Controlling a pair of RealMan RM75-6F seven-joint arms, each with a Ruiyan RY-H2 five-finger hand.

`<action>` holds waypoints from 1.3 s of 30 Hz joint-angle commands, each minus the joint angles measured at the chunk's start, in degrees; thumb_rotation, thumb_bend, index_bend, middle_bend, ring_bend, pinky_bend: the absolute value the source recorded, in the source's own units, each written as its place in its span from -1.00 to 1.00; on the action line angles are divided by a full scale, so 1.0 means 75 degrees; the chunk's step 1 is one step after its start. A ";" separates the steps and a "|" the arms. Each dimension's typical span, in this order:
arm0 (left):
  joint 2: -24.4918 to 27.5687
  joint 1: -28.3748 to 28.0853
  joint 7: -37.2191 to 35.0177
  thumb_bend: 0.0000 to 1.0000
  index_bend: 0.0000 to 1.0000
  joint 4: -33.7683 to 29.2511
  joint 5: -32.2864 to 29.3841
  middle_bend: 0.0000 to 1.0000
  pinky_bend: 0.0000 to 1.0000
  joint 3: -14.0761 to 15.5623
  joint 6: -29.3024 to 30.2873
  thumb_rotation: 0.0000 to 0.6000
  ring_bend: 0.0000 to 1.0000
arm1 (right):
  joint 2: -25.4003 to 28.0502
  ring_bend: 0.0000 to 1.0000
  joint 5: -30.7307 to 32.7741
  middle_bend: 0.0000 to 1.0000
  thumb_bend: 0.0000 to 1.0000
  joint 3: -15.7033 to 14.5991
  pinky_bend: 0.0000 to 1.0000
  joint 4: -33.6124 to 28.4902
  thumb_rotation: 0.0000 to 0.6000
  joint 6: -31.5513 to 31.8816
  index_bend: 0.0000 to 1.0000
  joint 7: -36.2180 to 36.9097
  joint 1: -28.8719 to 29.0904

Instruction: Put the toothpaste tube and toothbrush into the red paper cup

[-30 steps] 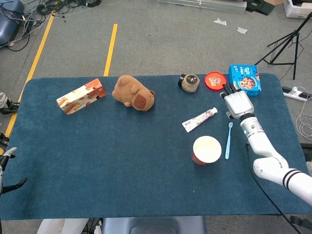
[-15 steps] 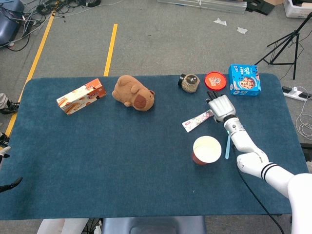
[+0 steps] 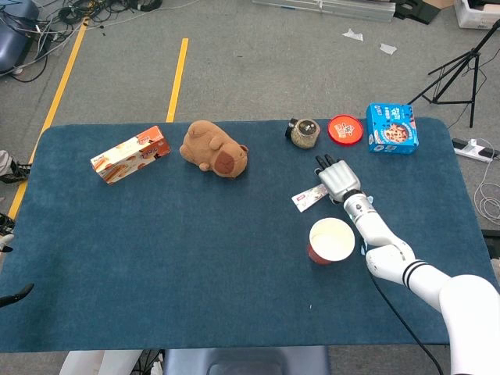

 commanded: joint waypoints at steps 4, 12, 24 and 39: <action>0.0041 0.0026 -0.0041 -1.00 -0.69 -0.0018 -0.0001 -0.38 -0.57 -0.0016 0.0039 1.00 -0.51 | -0.0205 -1.00 -0.0027 -0.98 -0.59 -0.0114 -0.48 0.0151 1.00 -0.0221 -0.48 -0.0080 0.0164; 0.0100 0.0065 -0.0101 -1.00 -0.69 -0.0040 -0.0005 -0.38 -0.57 -0.0031 0.0088 1.00 -0.51 | -0.0294 -1.00 -0.0005 -1.00 -0.59 -0.0181 -0.53 0.0235 1.00 -0.0391 -0.48 -0.0088 0.0301; 0.0100 0.0069 -0.0090 -1.00 -0.68 -0.0049 0.0006 -0.38 -0.57 -0.0025 0.0066 1.00 -0.51 | -0.0290 -1.00 -0.0179 -1.00 -0.59 -0.0330 -0.54 0.0255 1.00 -0.0412 -0.48 0.0083 0.0322; -0.0133 -0.0014 0.0327 -1.00 -0.68 0.0107 -0.0177 -0.38 -0.57 -0.0007 -0.0138 1.00 -0.51 | -0.0153 -1.00 -0.1730 -1.00 -0.59 -0.0640 -0.54 0.0638 1.00 -0.0116 -0.48 0.1919 0.0165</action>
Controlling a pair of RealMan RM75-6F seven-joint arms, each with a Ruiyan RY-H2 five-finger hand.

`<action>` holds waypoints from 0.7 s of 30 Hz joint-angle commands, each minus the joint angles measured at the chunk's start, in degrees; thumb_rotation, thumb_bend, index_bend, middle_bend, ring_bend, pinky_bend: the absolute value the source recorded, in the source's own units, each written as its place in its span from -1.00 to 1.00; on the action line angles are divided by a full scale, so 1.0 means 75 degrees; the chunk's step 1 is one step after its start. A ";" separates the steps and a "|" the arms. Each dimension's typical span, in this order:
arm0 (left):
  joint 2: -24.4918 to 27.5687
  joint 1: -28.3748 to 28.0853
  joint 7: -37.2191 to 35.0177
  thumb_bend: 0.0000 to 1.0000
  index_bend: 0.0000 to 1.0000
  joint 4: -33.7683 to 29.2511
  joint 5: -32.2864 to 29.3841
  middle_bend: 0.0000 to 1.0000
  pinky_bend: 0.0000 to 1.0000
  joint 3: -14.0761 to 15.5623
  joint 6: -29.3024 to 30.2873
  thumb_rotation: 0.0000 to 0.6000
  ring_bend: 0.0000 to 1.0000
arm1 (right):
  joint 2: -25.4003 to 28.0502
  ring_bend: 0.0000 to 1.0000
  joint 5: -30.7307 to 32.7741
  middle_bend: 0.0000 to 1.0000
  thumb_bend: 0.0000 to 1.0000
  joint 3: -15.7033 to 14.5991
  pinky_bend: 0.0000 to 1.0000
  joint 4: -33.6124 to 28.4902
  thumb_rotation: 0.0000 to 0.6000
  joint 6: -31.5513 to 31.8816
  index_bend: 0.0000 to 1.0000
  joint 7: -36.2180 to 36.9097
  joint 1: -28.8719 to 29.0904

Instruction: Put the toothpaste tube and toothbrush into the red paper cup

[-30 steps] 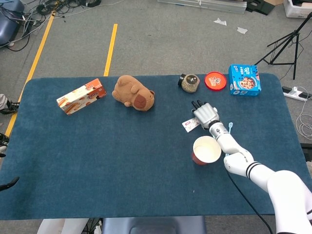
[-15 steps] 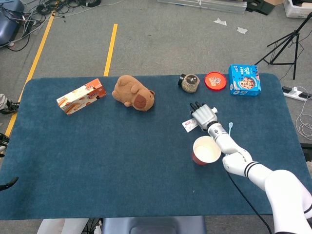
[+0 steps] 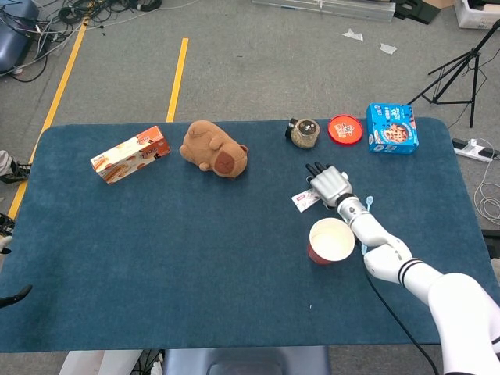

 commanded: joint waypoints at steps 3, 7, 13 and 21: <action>-0.0119 -0.0049 0.0184 -1.00 -0.68 0.0096 -0.0114 -0.38 -0.57 -0.0016 -0.0082 1.00 -0.51 | 0.0077 -1.00 -0.0842 -1.00 -0.59 -0.0263 -0.54 0.0287 1.00 0.0164 -0.48 0.1055 -0.0049; -0.0216 -0.0084 0.0341 -1.00 -0.68 0.0194 -0.0223 -0.38 -0.57 -0.0031 -0.0152 1.00 -0.51 | 0.0109 -1.00 -0.1398 -1.00 -0.59 -0.0495 -0.54 0.0517 1.00 0.0306 -0.48 0.1889 -0.0074; -0.0354 -0.0136 0.0588 -1.00 -0.68 0.0352 -0.0392 -0.38 -0.57 -0.0065 -0.0238 1.00 -0.51 | 0.0022 -1.00 -0.2108 -1.00 -0.59 -0.0881 -0.54 0.1023 1.00 0.0497 -0.48 0.3099 -0.0071; -0.0525 -0.0196 0.0851 -1.00 -0.68 0.0545 -0.0598 -0.38 -0.57 -0.0080 -0.0384 1.00 -0.51 | -0.0278 -1.00 -0.2830 -1.00 -0.59 -0.1354 -0.54 0.1833 1.00 0.0766 -0.48 0.4474 0.0002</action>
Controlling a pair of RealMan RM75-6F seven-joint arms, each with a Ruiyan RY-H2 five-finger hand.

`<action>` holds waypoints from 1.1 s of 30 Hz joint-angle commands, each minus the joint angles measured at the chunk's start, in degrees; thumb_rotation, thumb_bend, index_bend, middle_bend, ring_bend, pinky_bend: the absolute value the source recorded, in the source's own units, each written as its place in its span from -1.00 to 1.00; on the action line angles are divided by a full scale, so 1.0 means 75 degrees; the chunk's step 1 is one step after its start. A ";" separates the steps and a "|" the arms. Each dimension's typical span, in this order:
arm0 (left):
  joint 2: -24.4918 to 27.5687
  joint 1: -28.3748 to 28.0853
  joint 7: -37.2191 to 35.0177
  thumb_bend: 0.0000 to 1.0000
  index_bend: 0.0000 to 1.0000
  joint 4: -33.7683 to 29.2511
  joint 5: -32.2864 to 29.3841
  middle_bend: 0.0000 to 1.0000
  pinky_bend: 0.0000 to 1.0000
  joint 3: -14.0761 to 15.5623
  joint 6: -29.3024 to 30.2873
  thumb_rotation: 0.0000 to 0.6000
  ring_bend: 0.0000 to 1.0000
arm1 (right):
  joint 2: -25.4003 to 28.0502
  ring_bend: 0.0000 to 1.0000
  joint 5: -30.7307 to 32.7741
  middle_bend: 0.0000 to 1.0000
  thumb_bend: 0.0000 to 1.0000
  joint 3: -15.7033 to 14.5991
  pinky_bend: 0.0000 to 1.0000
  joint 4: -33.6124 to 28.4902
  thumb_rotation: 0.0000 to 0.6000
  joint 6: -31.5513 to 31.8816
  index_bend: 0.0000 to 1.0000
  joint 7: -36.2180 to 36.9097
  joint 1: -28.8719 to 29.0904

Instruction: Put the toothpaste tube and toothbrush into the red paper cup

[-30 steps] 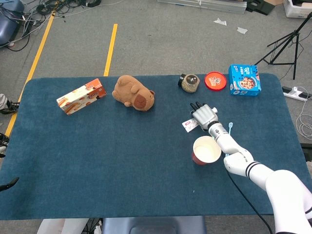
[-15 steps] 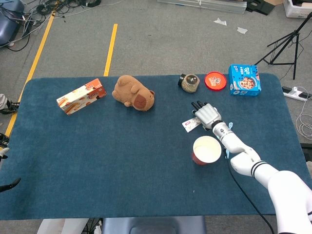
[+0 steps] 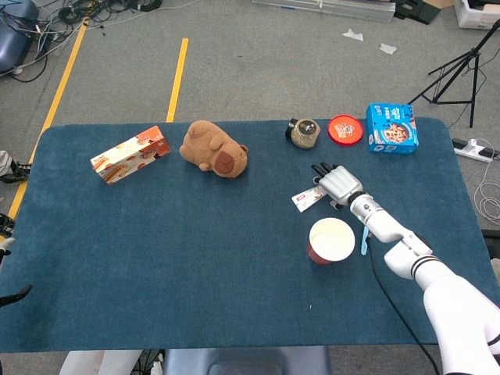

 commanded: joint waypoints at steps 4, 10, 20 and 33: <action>-0.0076 -0.0039 0.0091 -1.00 -0.68 0.0097 -0.0086 -0.38 -0.57 0.0012 -0.0113 1.00 -0.51 | -0.0343 -1.00 -0.0556 -1.00 -0.59 -0.0398 -0.54 0.0738 1.00 0.0313 -0.48 0.0980 0.0073; -0.0077 -0.0048 0.0043 -1.00 -0.68 0.0145 -0.0162 -0.38 -0.57 -0.0001 -0.0189 1.00 -0.51 | -0.0588 -1.00 -0.0818 -1.00 -0.59 -0.0591 -0.54 0.1189 1.00 0.0540 -0.48 0.1532 0.0077; -0.0045 -0.0049 -0.0077 -1.00 -0.68 0.0150 -0.0194 -0.38 -0.57 -0.0008 -0.0250 1.00 -0.51 | -0.0981 -1.00 -0.1020 -1.00 -0.59 -0.0734 -0.54 0.1727 1.00 0.0734 -0.48 0.2017 0.0081; 0.0060 -0.0019 -0.0303 -1.00 -0.68 0.0065 -0.0162 -0.38 -0.56 -0.0017 -0.0247 1.00 -0.51 | -0.1343 -1.00 -0.1051 -1.00 -0.59 -0.0727 -0.54 0.2215 1.00 0.0760 -0.39 0.2079 0.0075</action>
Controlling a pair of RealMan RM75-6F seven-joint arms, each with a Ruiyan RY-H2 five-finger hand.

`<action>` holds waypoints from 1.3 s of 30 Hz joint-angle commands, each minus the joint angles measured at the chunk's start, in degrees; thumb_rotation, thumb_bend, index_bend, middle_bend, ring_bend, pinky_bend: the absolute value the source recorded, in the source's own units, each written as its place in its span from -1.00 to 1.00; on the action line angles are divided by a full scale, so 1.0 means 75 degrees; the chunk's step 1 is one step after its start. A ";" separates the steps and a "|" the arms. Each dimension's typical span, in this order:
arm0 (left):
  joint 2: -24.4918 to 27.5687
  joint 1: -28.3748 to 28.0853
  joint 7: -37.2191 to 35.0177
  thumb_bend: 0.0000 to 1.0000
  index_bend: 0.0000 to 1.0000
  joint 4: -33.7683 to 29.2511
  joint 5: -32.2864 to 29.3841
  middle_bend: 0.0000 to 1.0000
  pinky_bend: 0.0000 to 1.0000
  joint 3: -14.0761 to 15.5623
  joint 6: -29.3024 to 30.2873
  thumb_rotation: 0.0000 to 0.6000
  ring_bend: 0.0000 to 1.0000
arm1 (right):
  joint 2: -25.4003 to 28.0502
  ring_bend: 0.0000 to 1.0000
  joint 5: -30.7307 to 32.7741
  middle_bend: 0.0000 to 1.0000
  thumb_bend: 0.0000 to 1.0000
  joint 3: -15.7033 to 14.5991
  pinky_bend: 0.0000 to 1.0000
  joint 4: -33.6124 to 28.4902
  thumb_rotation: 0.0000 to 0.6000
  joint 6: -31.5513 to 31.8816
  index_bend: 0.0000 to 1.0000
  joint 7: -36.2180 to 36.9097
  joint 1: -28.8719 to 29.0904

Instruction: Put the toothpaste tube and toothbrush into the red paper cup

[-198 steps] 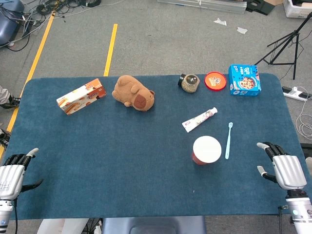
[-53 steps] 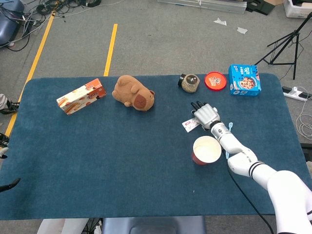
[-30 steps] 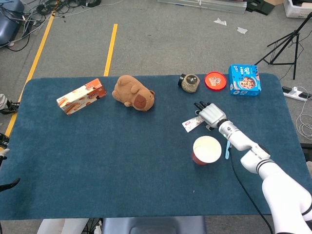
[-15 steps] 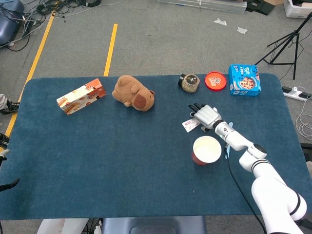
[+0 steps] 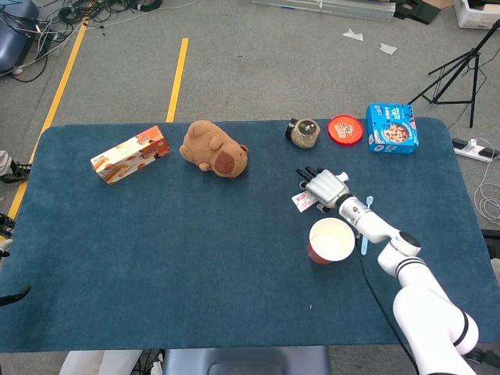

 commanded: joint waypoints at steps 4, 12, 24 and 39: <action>0.0013 0.0007 -0.0025 -1.00 -0.68 -0.0015 0.0009 -0.38 -0.56 -0.0006 0.0019 1.00 -0.51 | -0.0095 -1.00 0.0029 -1.00 -0.59 0.0036 -0.54 0.0134 1.00 -0.0051 -0.36 -0.0025 0.0006; 0.0030 0.0014 -0.0071 -1.00 -0.68 -0.0016 0.0002 -0.38 -0.56 -0.0012 0.0018 1.00 -0.51 | -0.0204 -1.00 0.0056 -1.00 -0.59 0.0062 -0.54 0.0286 1.00 -0.0205 -0.31 -0.0045 0.0029; 0.0055 0.0016 -0.0152 -1.00 -0.68 0.0014 -0.0019 -0.38 -0.56 -0.0022 -0.0010 1.00 -0.51 | -0.0349 -1.00 0.0075 -0.98 -0.59 0.0095 -0.54 0.0462 1.00 -0.0298 -0.19 -0.0065 0.0065; 0.0095 0.0038 -0.0209 -1.00 -0.68 -0.0016 0.0000 -0.38 -0.56 -0.0028 0.0029 1.00 -0.51 | -0.0473 -1.00 0.0107 -0.97 -0.59 0.0129 -0.54 0.0610 1.00 -0.0466 -0.14 -0.0248 0.0079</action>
